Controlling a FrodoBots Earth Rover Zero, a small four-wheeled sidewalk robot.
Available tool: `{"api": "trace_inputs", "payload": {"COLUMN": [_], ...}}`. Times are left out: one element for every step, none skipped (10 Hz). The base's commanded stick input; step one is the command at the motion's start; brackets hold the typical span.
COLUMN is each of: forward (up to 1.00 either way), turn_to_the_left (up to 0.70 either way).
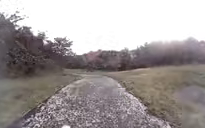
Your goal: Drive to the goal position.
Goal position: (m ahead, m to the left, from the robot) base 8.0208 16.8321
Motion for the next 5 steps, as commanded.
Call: {"api": "trace_inputs", "payload": {"forward": [0.7, 0.7, 0.7, 0.7, 0.7], "turn_to_the_left": [0.0, 0.0, 0.0, 0.0, 0.0]}}
